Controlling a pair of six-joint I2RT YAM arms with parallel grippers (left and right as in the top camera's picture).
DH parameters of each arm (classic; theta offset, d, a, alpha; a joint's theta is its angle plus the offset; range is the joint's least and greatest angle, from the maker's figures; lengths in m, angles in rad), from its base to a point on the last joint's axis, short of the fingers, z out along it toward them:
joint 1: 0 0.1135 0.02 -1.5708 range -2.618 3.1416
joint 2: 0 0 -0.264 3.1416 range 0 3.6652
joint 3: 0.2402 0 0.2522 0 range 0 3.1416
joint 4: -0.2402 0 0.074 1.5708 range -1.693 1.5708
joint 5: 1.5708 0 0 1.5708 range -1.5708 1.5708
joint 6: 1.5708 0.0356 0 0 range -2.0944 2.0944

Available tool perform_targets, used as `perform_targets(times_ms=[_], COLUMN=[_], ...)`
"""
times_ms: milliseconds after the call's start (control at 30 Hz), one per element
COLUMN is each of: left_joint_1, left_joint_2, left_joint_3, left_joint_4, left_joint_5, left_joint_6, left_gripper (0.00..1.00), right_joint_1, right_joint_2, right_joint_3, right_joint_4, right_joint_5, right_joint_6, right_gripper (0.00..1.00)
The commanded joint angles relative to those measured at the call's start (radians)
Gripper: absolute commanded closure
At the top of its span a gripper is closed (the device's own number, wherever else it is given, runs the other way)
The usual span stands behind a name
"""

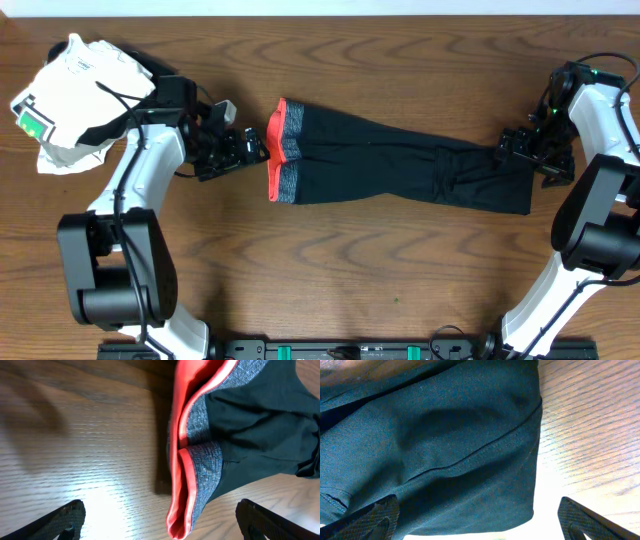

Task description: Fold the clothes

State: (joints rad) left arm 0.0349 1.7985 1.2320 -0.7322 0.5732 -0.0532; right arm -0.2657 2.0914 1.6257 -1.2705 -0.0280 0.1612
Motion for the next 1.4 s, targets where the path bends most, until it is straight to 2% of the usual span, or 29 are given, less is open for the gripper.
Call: perform_targets(times_ms=[0,233,667,1033,1367], left_joint_1=[-0.016,-0.048,-0.050,-0.098,-0.144], left_joint_2=[0.022,0.060,0.175,0.175,0.180], left_joint_3=[-0.004,-0.004,-0.004,-0.004,-0.004], left_joint_4=[0.005,0.034,0.098,0.124,0.185], left_joint_5=[0.030,0.030,0.205,0.204,0.201], left_joint_6=[0.016,0.014,0.015,0.014,-0.051], left_gripper=[0.02,0.02,0.02,0.02,0.02], right_joint_1=[-0.008,-0.008,-0.008,-0.008,-0.008], right_joint_2=[-0.023,-0.023,-0.023,-0.023,-0.023], right_joint_3=[-0.005,-0.005,-0.005,-0.005,-0.005], right_joint_4=[0.005,0.006,0.003,0.004,-0.001], right_joint_5=[-0.006,-0.006,-0.007,-0.032,-0.033], right_joint_6=[0.018,0.018,0.018,0.018,0.018], right_gripper=[0.01,0.01,0.01,0.01,0.01])
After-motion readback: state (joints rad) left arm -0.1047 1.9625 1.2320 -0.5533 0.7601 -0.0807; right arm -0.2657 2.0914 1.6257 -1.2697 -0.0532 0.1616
